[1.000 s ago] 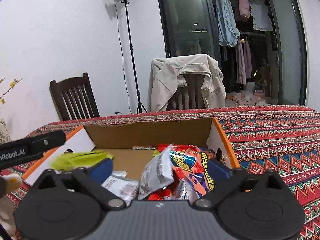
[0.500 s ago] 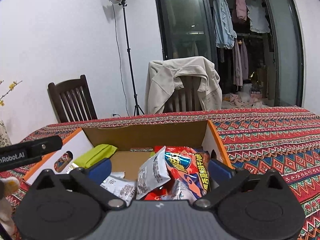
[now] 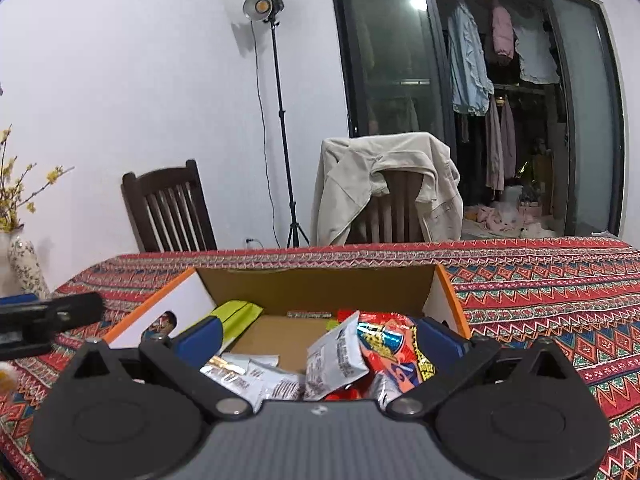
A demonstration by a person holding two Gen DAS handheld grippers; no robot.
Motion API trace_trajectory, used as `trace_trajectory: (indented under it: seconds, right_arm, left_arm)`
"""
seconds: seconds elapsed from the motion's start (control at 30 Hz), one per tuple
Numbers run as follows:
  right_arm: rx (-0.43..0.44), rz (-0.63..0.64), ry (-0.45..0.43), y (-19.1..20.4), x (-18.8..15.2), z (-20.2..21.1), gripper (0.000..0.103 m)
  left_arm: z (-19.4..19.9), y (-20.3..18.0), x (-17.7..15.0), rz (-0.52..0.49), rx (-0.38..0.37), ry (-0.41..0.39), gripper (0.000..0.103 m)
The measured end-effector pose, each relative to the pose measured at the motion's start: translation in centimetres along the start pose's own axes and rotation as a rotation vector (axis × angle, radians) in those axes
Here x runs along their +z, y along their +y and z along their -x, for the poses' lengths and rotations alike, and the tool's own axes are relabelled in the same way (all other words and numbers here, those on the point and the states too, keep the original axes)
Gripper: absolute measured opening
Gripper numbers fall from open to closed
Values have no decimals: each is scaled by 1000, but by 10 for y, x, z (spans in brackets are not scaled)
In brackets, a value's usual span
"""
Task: Organize snacks
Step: 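Withdraw both open tools from the box, then move both tools to the pile and grasp a white packet with the right tool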
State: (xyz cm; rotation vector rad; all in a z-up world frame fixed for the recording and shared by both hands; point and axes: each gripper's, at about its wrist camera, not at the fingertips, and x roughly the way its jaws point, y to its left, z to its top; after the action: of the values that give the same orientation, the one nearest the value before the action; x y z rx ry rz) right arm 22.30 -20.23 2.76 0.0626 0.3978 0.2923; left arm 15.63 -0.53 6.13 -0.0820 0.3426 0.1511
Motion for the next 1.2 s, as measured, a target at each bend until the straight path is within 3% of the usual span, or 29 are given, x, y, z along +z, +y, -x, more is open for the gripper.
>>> trace_trajectory:
  seconds: [0.37, 0.8, 0.9, 1.2]
  right_arm:
    - [9, 53, 58, 11, -15, 43, 103]
    - [67, 11, 128, 17, -68, 91, 103]
    - [79, 2, 128, 19, -78, 95, 103]
    - [82, 90, 259, 37, -107, 87, 103]
  left_arm:
    - [33, 45, -26, 67, 12, 58, 103]
    - [67, 72, -73, 90, -6, 169, 103]
    - [70, 73, -77, 83, -7, 178, 103]
    - [74, 66, -86, 49, -37, 203, 103]
